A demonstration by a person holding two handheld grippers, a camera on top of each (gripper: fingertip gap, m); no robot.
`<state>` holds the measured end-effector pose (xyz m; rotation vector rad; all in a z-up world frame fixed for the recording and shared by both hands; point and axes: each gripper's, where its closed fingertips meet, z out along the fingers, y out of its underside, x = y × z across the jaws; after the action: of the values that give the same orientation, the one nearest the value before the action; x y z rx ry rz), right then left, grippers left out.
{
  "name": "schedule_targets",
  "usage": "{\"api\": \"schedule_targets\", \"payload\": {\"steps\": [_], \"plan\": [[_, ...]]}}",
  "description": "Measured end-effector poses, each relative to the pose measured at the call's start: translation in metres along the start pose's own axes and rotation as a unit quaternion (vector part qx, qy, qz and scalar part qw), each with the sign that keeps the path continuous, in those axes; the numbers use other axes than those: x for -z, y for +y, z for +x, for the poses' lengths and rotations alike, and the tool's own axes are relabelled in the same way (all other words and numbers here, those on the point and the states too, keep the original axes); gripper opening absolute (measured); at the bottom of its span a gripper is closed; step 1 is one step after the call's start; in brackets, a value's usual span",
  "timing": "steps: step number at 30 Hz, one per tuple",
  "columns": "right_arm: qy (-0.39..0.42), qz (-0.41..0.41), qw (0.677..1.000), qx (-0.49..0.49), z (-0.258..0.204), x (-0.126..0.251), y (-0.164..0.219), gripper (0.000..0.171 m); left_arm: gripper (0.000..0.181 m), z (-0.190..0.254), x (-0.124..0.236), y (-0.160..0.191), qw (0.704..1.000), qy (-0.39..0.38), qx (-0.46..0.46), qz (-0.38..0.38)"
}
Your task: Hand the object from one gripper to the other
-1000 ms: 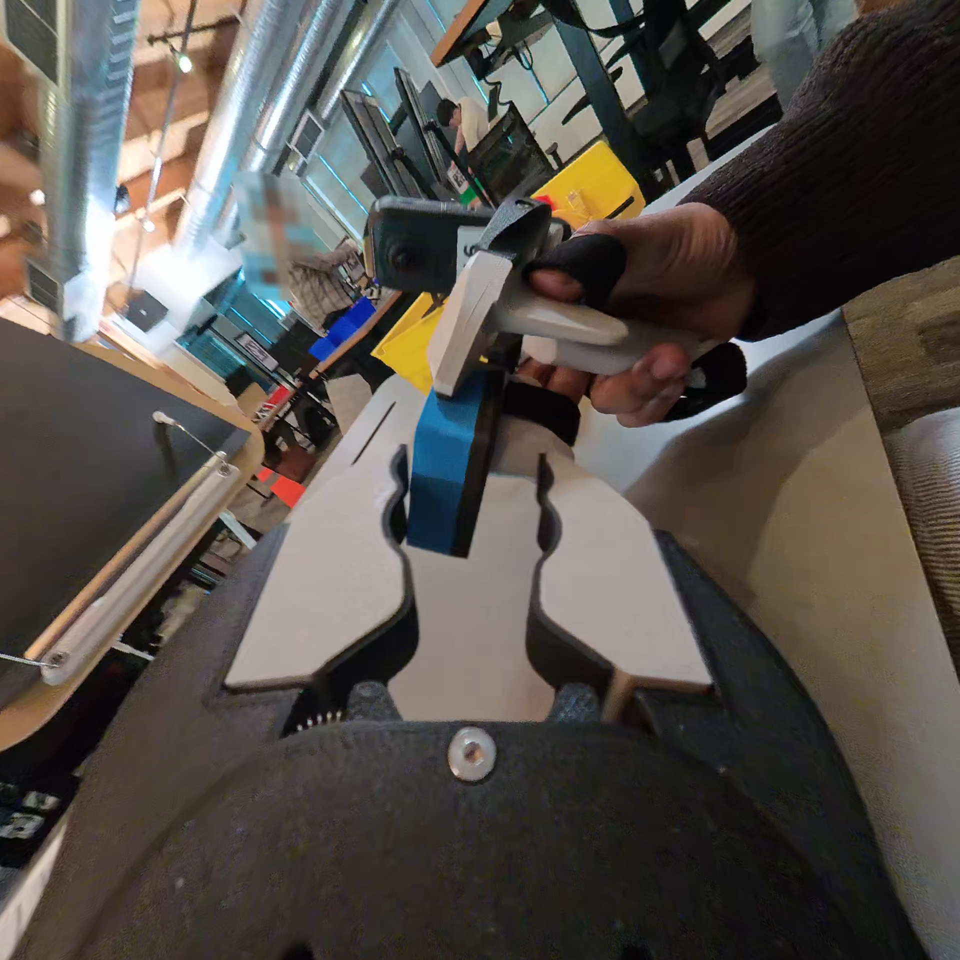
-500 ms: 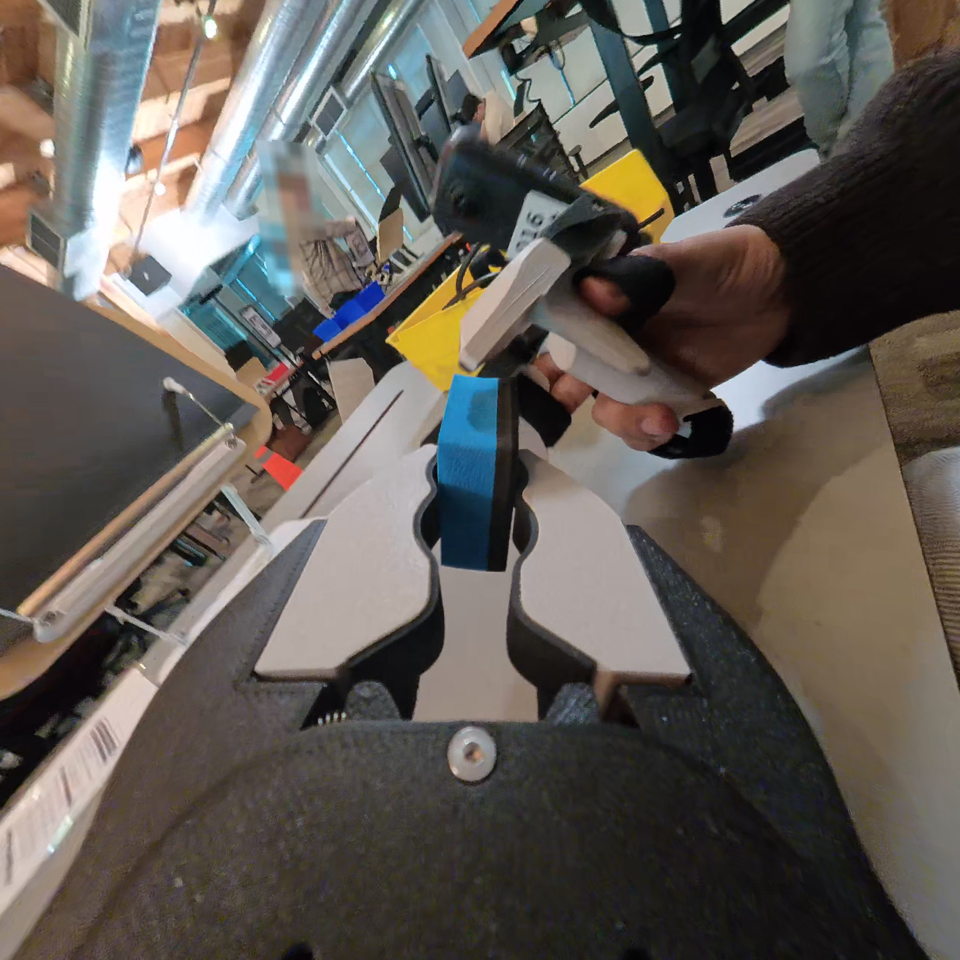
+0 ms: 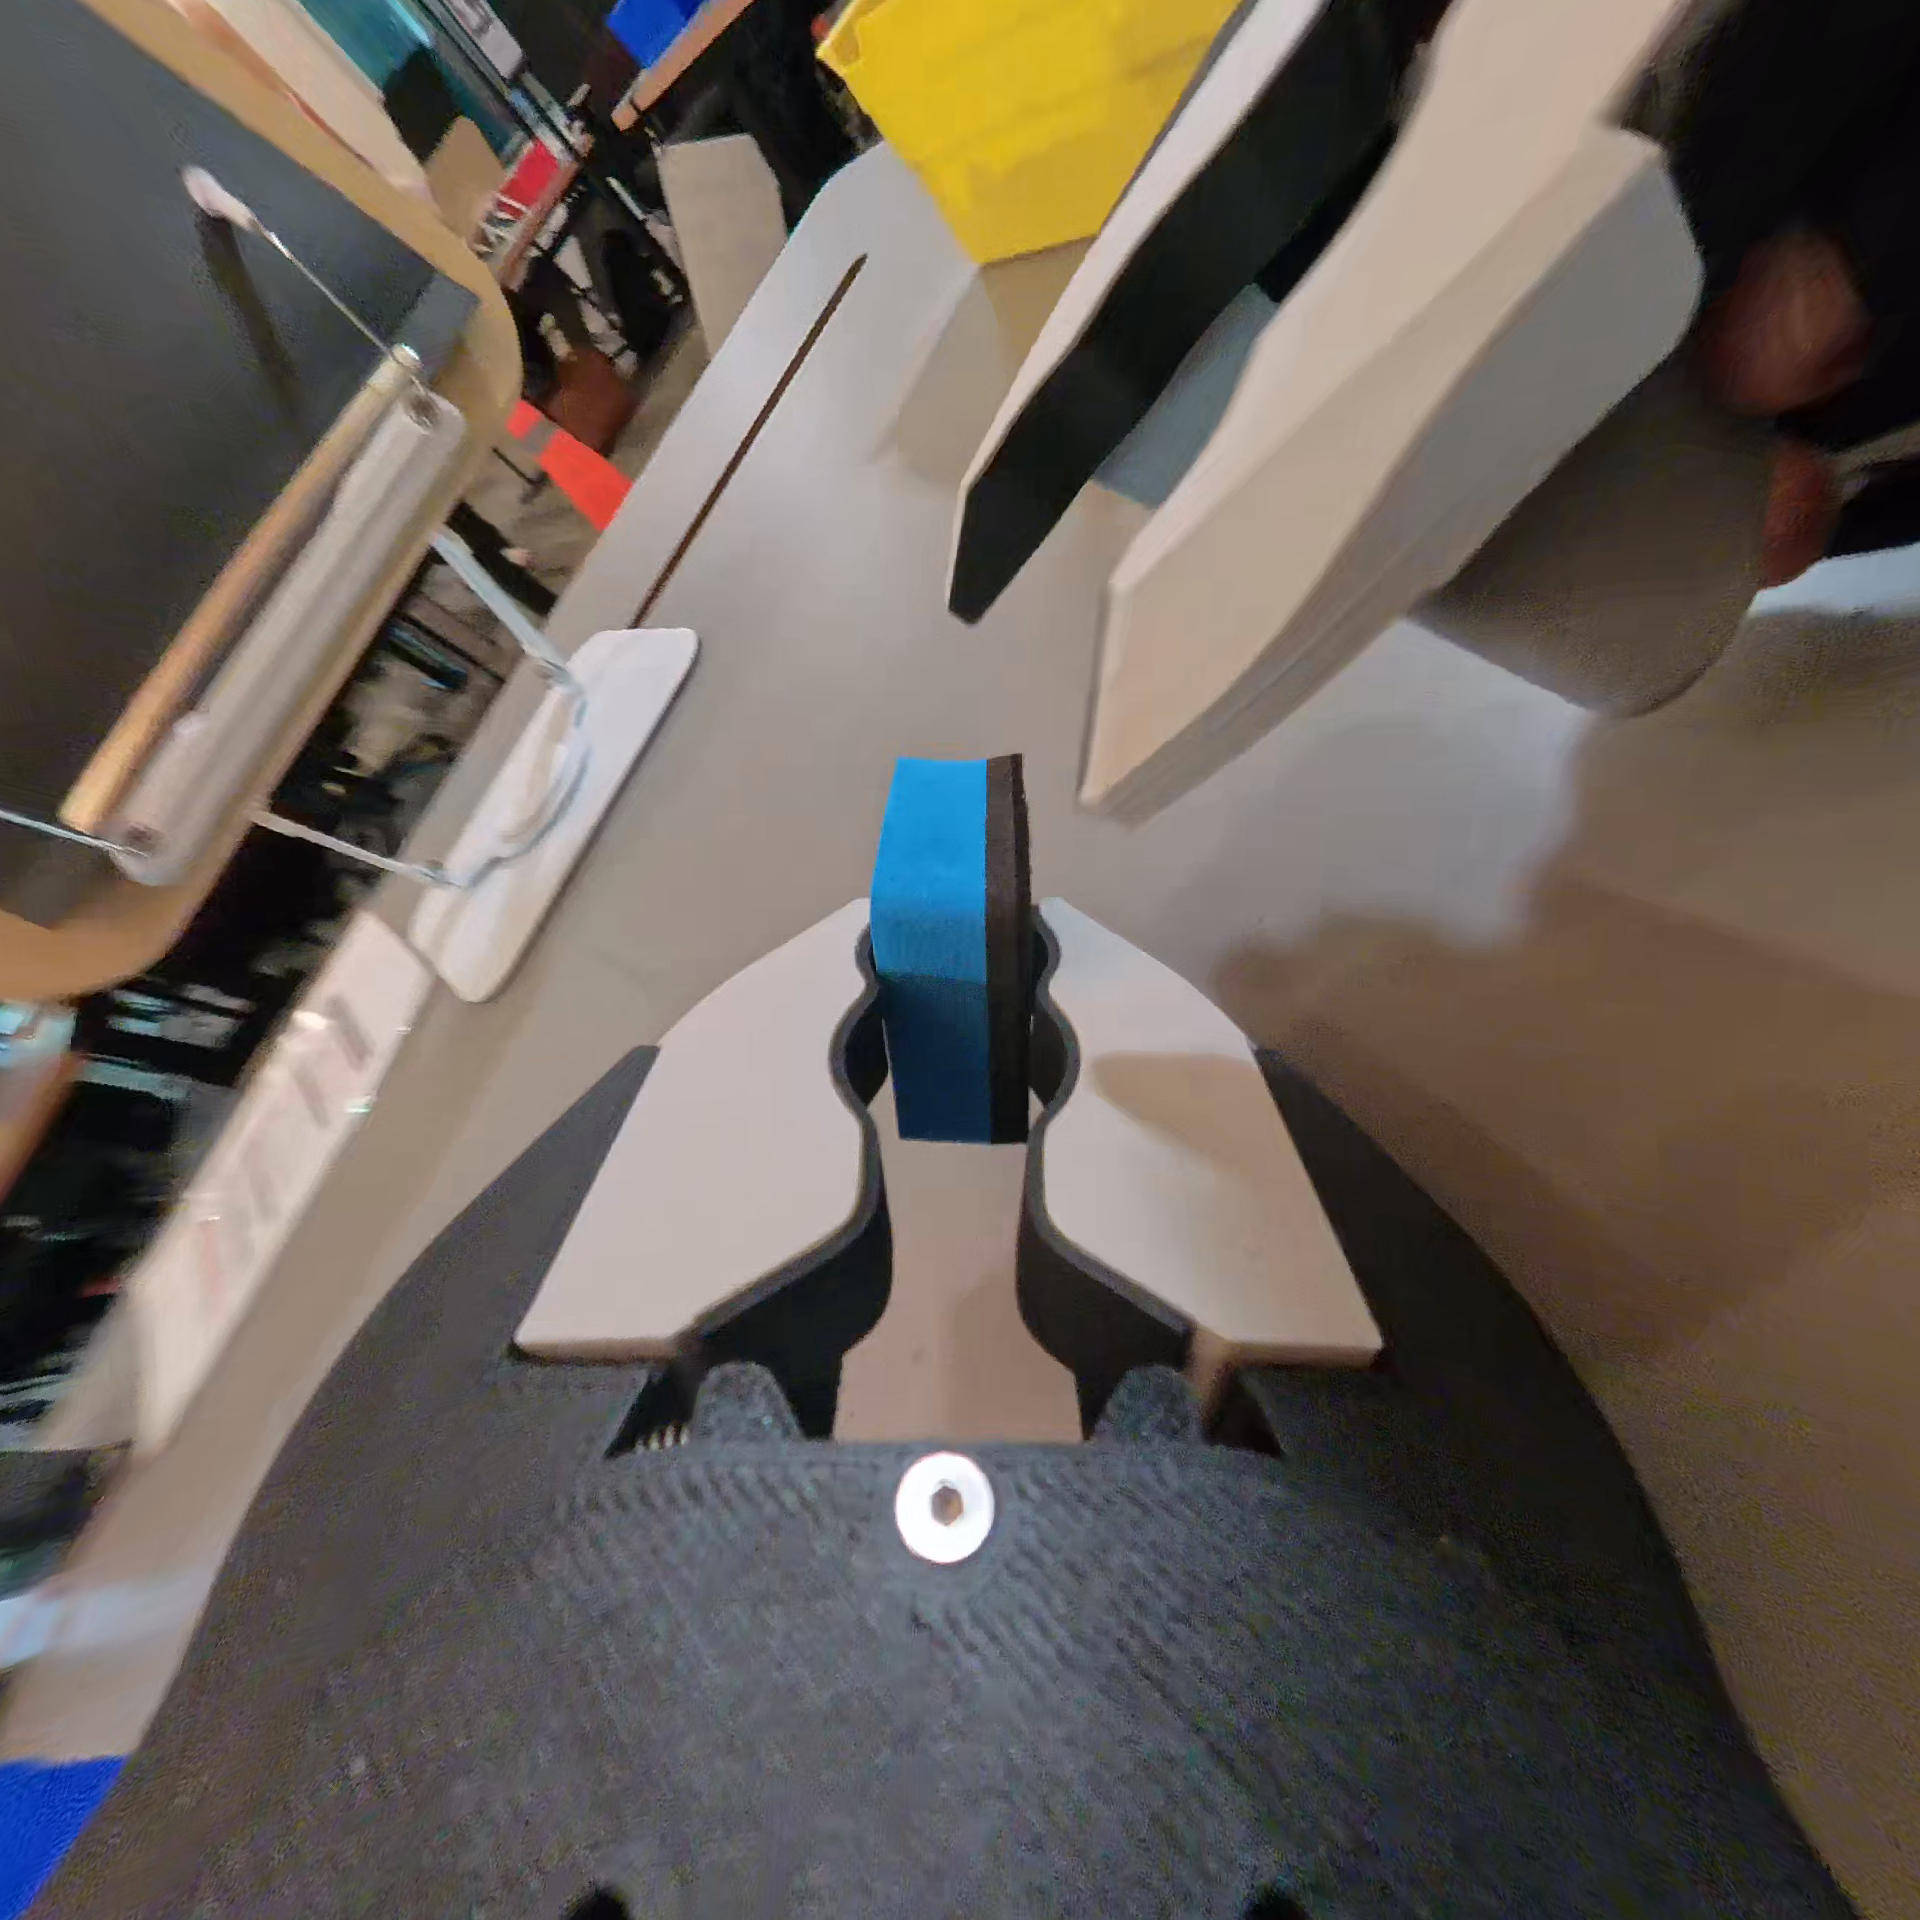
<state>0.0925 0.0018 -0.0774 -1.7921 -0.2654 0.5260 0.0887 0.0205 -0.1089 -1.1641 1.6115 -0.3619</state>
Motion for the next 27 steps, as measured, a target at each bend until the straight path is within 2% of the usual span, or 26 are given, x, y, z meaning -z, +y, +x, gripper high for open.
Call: {"api": "schedule_targets", "payload": {"steps": [3, 7, 9, 14, 17, 19, 22, 27], "plan": [[0.002, -0.013, 1.000, -0.007, -0.005, -0.004, 0.004, 0.070, 0.022, 0.004, 0.002, -0.004, 0.997, -0.031, -0.072, -0.015], [-0.002, -0.047, 0.999, -0.008, -0.009, -0.008, 0.015, 0.060, 0.022, 0.009, 0.005, -0.012, 0.992, -0.050, -0.115, -0.017], [-0.012, -0.050, 0.999, -0.017, -0.012, -0.008, 0.016, 0.054, 0.022, 0.010, 0.006, -0.013, 0.991, -0.053, -0.125, -0.018], [-0.016, -0.043, 0.999, -0.022, -0.014, -0.006, 0.011, 0.054, 0.023, 0.010, 0.008, -0.017, 0.992, -0.050, -0.116, 0.005], [-0.010, -0.027, 0.999, -0.022, -0.007, -0.002, 0.005, 0.054, 0.039, 0.009, 0.010, -0.024, 0.992, -0.056, -0.107, 0.030], [-0.019, -0.004, 0.999, -0.031, -0.002, 0.004, -0.003, 0.053, 0.056, 0.014, 0.011, -0.032, 0.994, -0.035, -0.074, 0.067], [-0.052, 0.034, 0.997, -0.053, 0.004, 0.015, -0.014, 0.053, 0.074, 0.020, 0.016, -0.044, 0.991, 0.028, 0.032, 0.127], [-0.140, 0.089, 0.981, -0.098, 0.002, 0.031, -0.031, 0.053, 0.091, 0.009, 0.023, -0.053, 0.954, 0.111, 0.210, 0.183]]}}
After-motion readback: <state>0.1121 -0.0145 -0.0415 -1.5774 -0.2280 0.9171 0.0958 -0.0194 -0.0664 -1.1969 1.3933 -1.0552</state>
